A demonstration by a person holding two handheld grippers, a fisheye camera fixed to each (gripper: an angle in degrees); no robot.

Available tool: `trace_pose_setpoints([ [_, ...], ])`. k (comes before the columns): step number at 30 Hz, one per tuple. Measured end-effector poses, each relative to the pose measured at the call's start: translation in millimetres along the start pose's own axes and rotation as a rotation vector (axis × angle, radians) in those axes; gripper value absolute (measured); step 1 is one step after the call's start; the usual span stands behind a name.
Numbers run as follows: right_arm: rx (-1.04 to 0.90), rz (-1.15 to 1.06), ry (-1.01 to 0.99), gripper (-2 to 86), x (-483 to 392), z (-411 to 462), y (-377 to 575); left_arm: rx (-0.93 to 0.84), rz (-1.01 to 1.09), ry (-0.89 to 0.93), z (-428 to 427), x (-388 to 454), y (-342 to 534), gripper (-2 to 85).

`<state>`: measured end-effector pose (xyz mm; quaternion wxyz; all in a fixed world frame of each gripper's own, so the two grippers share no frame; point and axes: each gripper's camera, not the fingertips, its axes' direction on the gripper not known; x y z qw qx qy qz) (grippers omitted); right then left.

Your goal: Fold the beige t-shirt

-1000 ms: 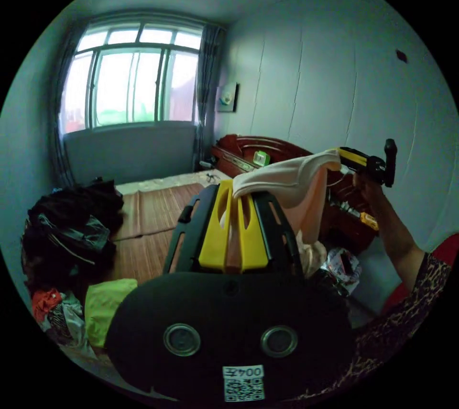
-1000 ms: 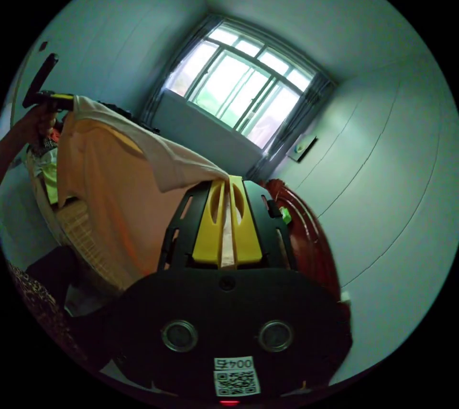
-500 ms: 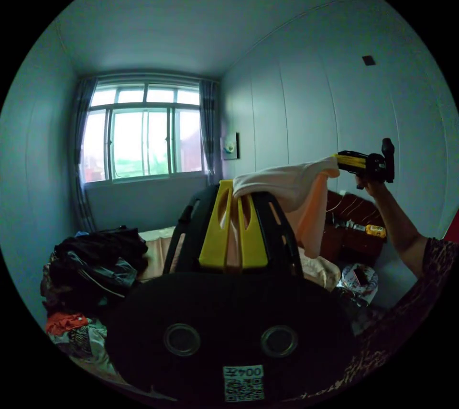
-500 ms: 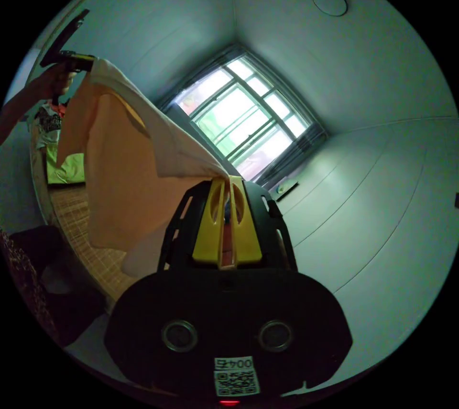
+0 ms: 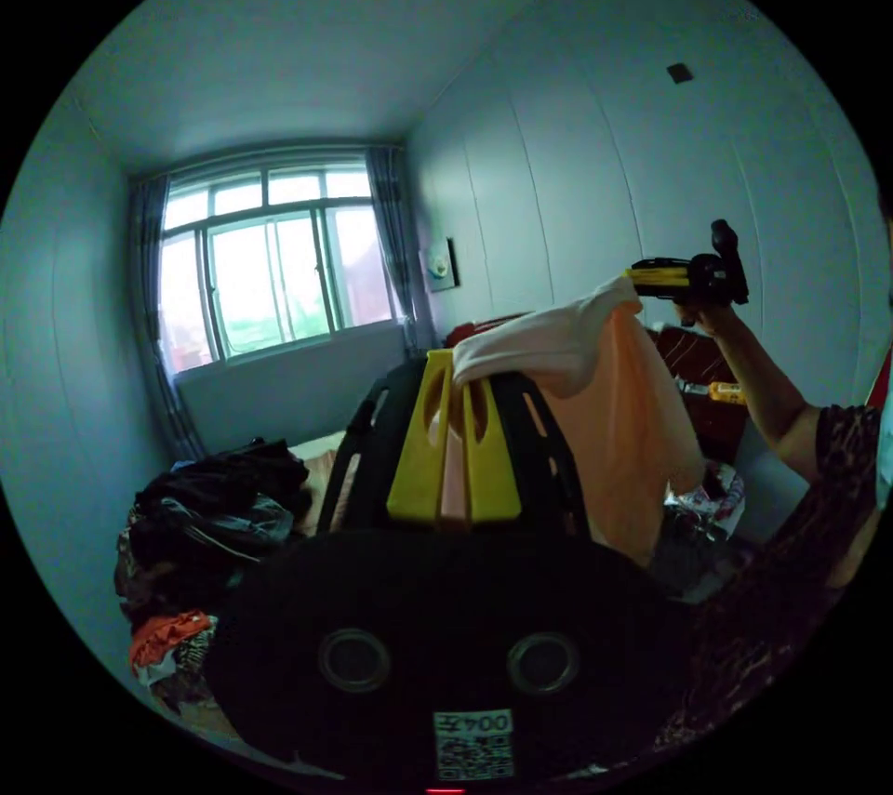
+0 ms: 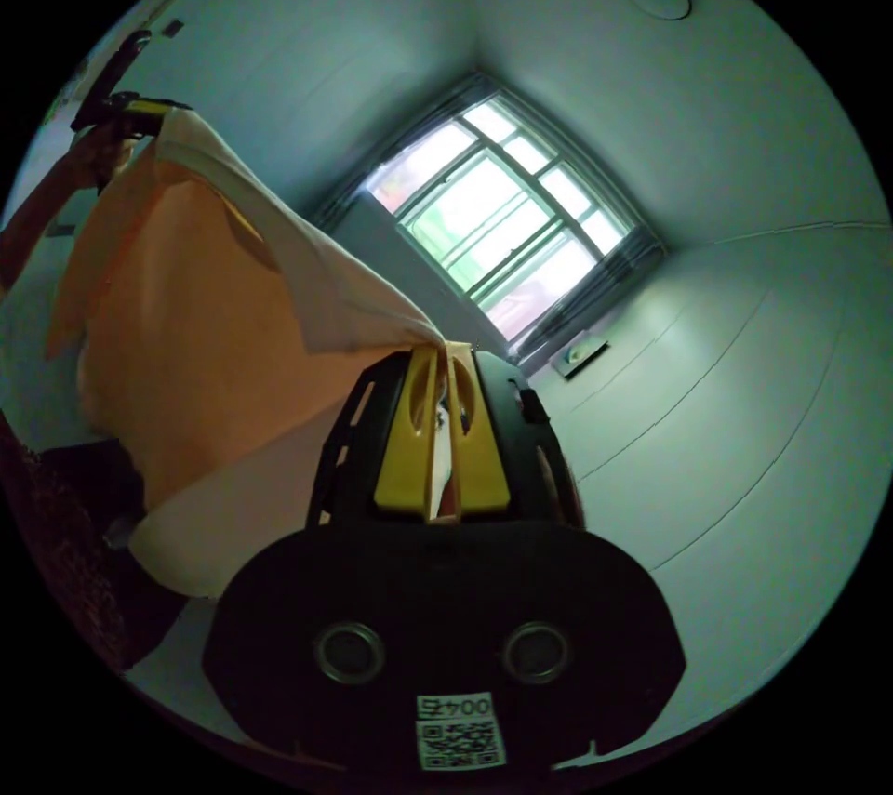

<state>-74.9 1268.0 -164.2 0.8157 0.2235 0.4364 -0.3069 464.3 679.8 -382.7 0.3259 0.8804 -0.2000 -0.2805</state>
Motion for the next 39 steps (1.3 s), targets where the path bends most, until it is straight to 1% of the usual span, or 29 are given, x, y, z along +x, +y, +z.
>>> trace_pose_setpoints([
  [3,-0.049,-0.001,-0.037,-1.2,-4,45,6,-0.048,-0.042,0.03,32,-16,25,-0.3],
  [7,-0.125,0.004,-0.089,-1.2,-11,124,15,-0.112,-0.081,0.027,86,-40,60,-0.3],
  [9,-0.172,-0.004,-0.107,-1.2,-17,166,19,-0.168,-0.116,0.029,132,-60,88,-0.3],
  [13,-0.268,0.02,-0.166,-1.1,-30,278,36,-0.272,-0.166,0.017,217,-96,143,-0.3],
  [16,-0.34,0.074,-0.227,-0.9,-41,370,56,-0.403,-0.205,-0.021,317,-131,215,-0.2],
  [19,-0.429,0.111,-0.268,-0.4,-63,468,81,-0.49,-0.238,-0.043,385,-153,272,-0.1],
  [22,-0.551,0.139,-0.318,0.8,-93,564,114,-0.64,-0.321,-0.063,478,-182,373,0.4],
  [25,-0.678,0.229,-0.42,3.5,-121,647,153,-0.752,-0.381,-0.066,528,-200,445,1.3],
  [27,-0.709,0.308,-0.435,4.2,-128,681,175,-0.817,-0.523,-0.055,551,-228,516,3.6],
  [30,-0.722,0.423,-0.454,5.2,-124,716,209,-0.809,-0.685,-0.076,540,-263,584,6.4],
  [31,-0.714,0.467,-0.48,5.6,-118,721,223,-0.804,-0.704,-0.083,533,-268,594,6.7],
  [33,-0.695,0.517,-0.531,6.0,-107,720,245,-0.757,-0.749,-0.087,492,-284,619,7.3],
  [35,-0.666,0.545,-0.615,5.9,-97,702,276,-0.712,-0.721,-0.075,447,-282,626,7.4],
  [37,-0.64,0.553,-0.694,5.9,-92,674,305,-0.677,-0.644,-0.066,387,-265,629,7.3],
  [39,-0.629,0.565,-0.777,6.0,-91,641,340,-0.64,-0.558,-0.031,282,-227,643,7.0],
])
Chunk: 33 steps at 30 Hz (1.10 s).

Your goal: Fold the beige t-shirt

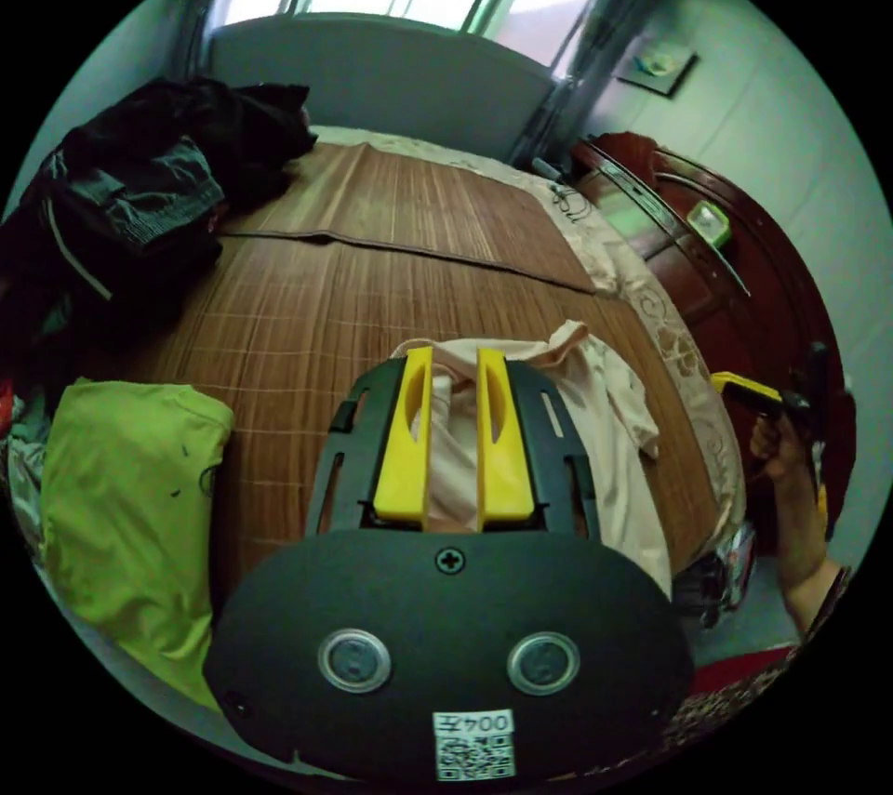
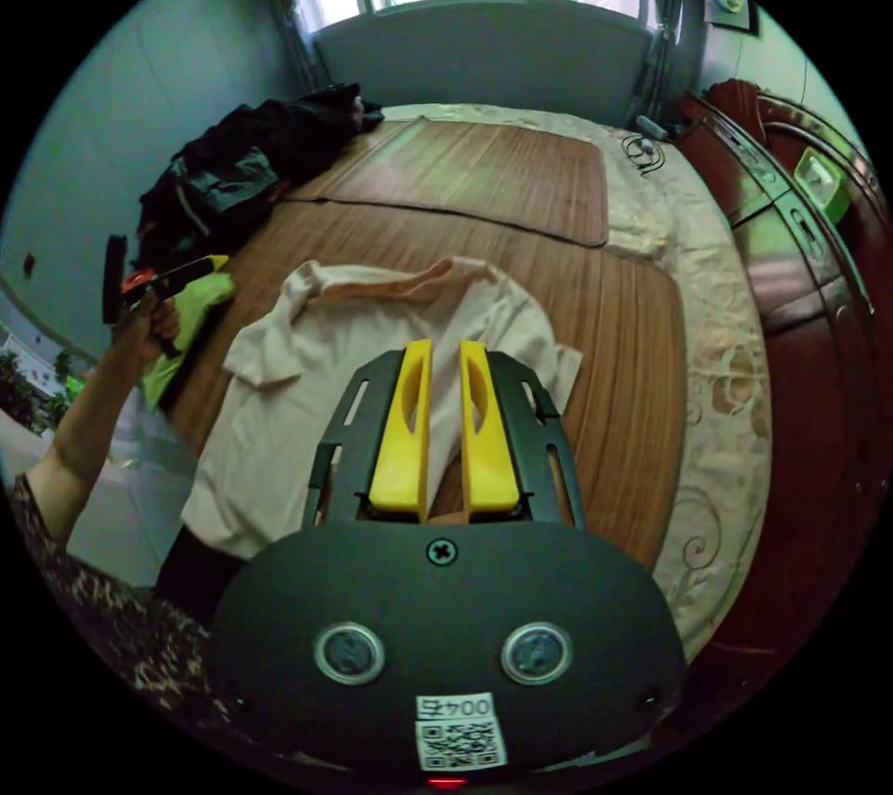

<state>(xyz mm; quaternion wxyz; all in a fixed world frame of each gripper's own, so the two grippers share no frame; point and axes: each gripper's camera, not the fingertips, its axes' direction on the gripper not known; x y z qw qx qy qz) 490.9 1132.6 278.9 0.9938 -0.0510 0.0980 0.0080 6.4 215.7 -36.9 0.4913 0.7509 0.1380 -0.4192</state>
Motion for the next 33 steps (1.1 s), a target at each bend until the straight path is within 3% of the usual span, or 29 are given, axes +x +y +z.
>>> trace_pose_setpoints([
  [4,-0.085,0.069,-0.178,6.3,23,-1,131,-0.061,0.014,0.082,-102,-16,172,7.4],
  [6,-0.11,0.158,-0.226,6.3,37,4,189,-0.176,-0.043,0.083,-152,-38,297,7.9],
  [10,-0.061,0.438,-0.313,4.4,69,12,301,-0.296,-0.208,0.112,-205,-83,458,8.6],
  [13,-0.06,0.544,-0.312,4.1,82,22,345,-0.31,-0.465,0.311,-233,-134,565,9.8],
  [20,-0.021,0.632,-0.51,6.5,118,40,379,-0.275,-0.766,0.548,-254,-185,659,11.8],
  [29,0.01,0.801,-0.69,9.5,192,68,426,-0.219,-0.797,0.364,-354,-181,727,13.8],
  [33,0.032,0.97,-0.895,12.2,227,100,462,-0.242,-0.797,0.461,-379,-183,746,16.7],
])
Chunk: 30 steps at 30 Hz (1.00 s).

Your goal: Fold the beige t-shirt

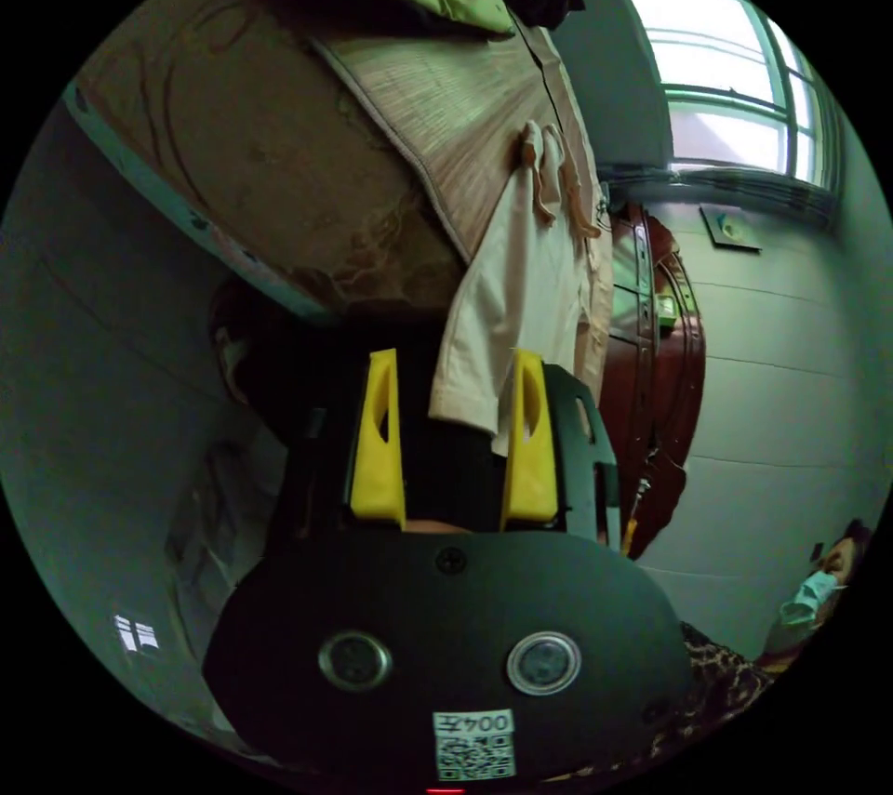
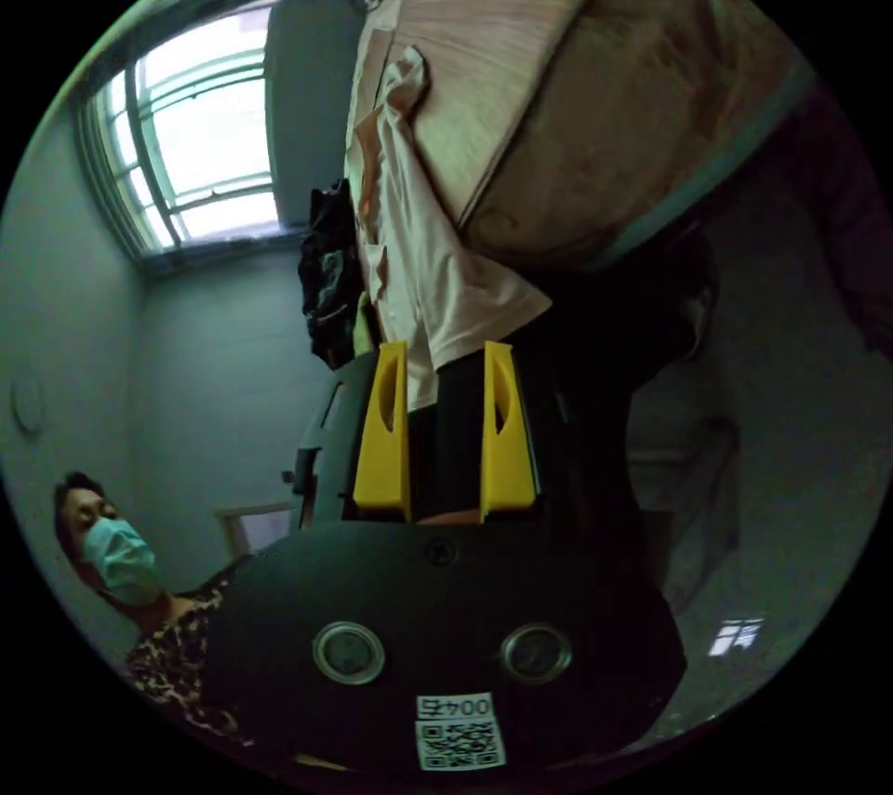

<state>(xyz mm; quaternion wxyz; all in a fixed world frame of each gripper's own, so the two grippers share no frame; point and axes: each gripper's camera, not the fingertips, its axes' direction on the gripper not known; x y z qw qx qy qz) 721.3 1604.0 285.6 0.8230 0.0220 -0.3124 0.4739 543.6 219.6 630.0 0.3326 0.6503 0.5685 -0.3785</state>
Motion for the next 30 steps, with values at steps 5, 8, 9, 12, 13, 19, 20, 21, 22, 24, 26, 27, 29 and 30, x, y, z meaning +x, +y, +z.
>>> trace_pose_setpoints([
  [5,0.063,0.179,-0.144,12.4,64,-17,-12,-0.022,0.045,-0.056,-4,26,35,18.8],
  [8,0.061,0.226,-0.183,12.9,90,-20,-20,-0.011,0.054,-0.073,-14,41,52,19.3],
  [9,0.063,0.236,-0.188,13.2,95,-21,-22,-0.006,0.057,-0.075,-19,47,59,19.3],
  [12,0.051,0.25,-0.229,14.1,113,-21,-32,-0.01,0.088,-0.121,-25,68,73,19.2],
  [13,0.043,0.255,-0.234,14.2,120,-21,-36,-0.013,0.097,-0.137,-25,73,75,19.0],
  [19,0.028,0.295,-0.267,14.3,152,-17,-53,-0.033,0.179,-0.217,-29,121,90,17.4],
  [20,0.023,0.298,-0.282,14.4,157,-16,-56,-0.039,0.182,-0.214,-29,126,92,17.2],
  [21,0.02,0.301,-0.29,14.5,159,-15,-57,-0.041,0.178,-0.205,-30,131,94,17.1],
  [22,0.013,0.306,-0.306,14.6,163,-12,-59,-0.041,0.173,-0.191,-31,135,95,16.9],
  [24,0.001,0.308,-0.321,14.8,168,-8,-62,-0.041,0.175,-0.177,-33,143,96,16.6],
  [26,0.001,0.317,-0.339,15.0,174,-8,-66,-0.043,0.191,-0.172,-33,155,97,16.1],
  [27,0.001,0.32,-0.342,15.1,176,-8,-66,-0.045,0.201,-0.174,-32,163,97,15.7],
  [29,0.002,0.316,-0.346,15.7,176,-11,-68,-0.053,0.215,-0.198,-29,174,95,15.2],
  [30,0.002,0.312,-0.34,15.9,175,-12,-68,-0.062,0.217,-0.209,-26,178,94,14.9],
])
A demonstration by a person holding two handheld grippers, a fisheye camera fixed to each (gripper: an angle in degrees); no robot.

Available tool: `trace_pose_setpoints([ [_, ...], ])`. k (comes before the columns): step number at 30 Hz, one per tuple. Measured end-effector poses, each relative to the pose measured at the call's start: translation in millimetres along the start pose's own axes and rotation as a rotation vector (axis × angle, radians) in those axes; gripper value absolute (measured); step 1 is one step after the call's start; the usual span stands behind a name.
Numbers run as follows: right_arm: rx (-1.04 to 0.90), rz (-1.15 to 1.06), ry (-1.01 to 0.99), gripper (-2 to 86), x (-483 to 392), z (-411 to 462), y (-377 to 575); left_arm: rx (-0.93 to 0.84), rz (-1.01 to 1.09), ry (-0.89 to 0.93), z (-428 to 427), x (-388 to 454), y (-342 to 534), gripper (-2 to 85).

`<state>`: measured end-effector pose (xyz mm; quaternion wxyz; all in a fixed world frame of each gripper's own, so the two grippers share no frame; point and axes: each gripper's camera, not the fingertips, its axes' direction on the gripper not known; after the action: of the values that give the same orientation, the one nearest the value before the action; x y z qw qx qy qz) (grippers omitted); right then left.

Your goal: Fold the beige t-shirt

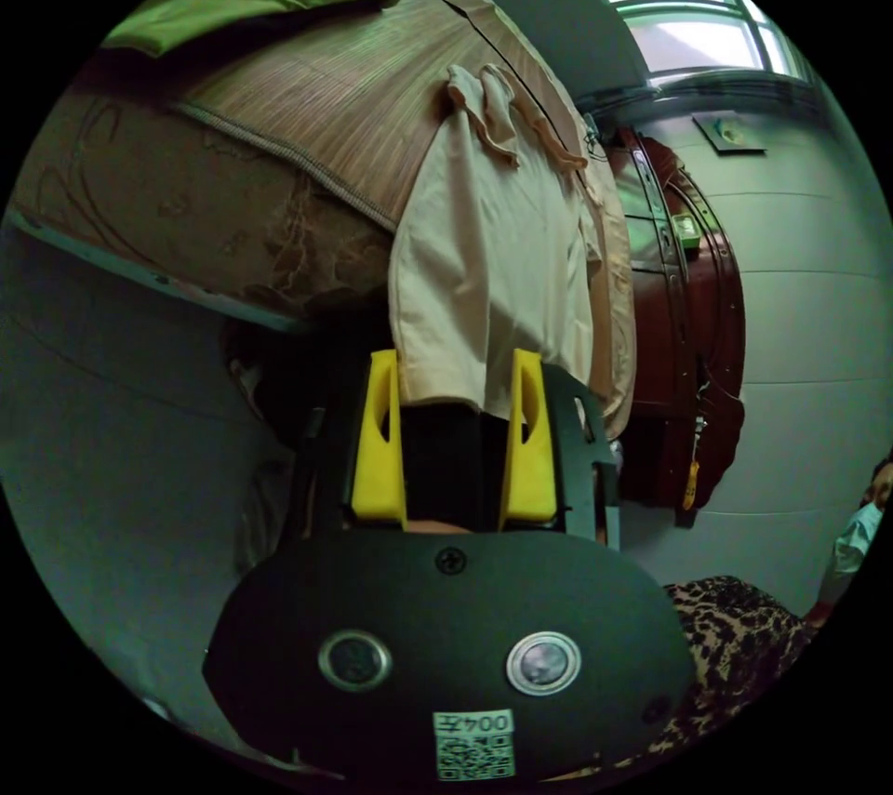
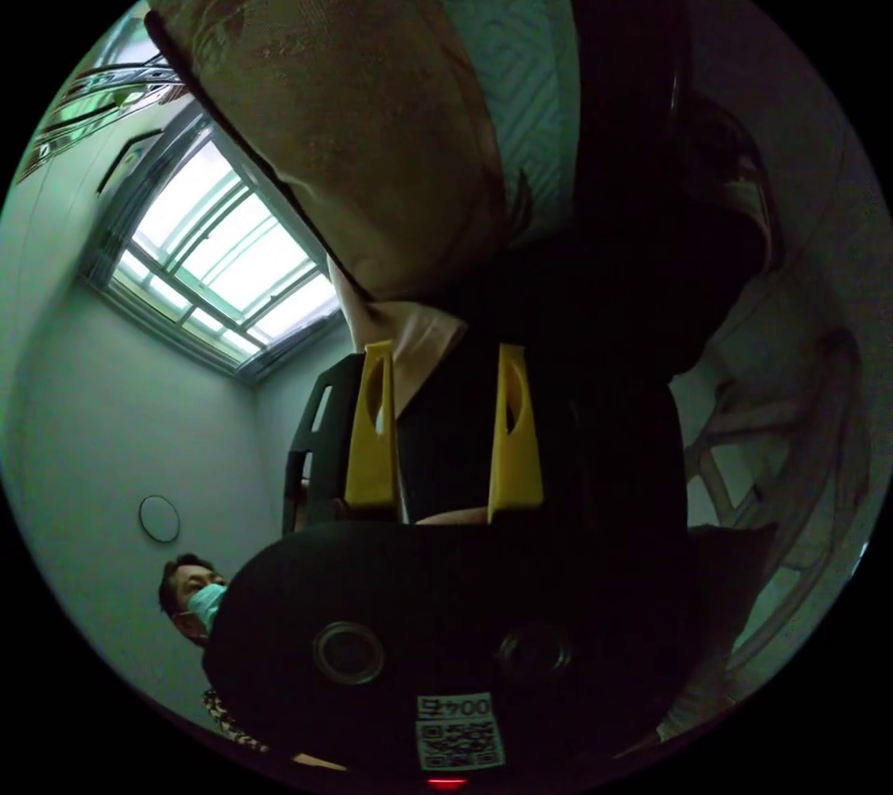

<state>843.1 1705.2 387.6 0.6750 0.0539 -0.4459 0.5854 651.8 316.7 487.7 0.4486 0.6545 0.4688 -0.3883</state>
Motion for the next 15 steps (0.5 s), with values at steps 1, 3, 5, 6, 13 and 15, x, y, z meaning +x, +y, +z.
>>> trace_pose_setpoints([
  [1,0.0,-0.016,0.017,16.2,-4,-1,1,-0.003,-0.003,0.001,1,2,-1,14.7],
  [3,0.001,-0.038,0.041,16.5,-9,-2,4,-0.006,-0.002,-0.018,2,12,-7,13.0],
  [5,0.012,-0.039,0.017,16.5,-8,-6,6,-0.016,0.006,-0.053,3,20,-14,10.1],
  [6,0.021,-0.039,0.002,16.1,-7,-8,6,-0.022,0.007,-0.062,2,24,-19,7.9],
  [13,0.003,-0.043,-0.033,15.3,-1,-7,6,0.019,0.002,0.049,-21,48,-53,3.1],
  [15,0.002,-0.035,-0.057,15.8,3,-5,7,0.063,0.005,0.129,-39,62,-68,2.7],
])
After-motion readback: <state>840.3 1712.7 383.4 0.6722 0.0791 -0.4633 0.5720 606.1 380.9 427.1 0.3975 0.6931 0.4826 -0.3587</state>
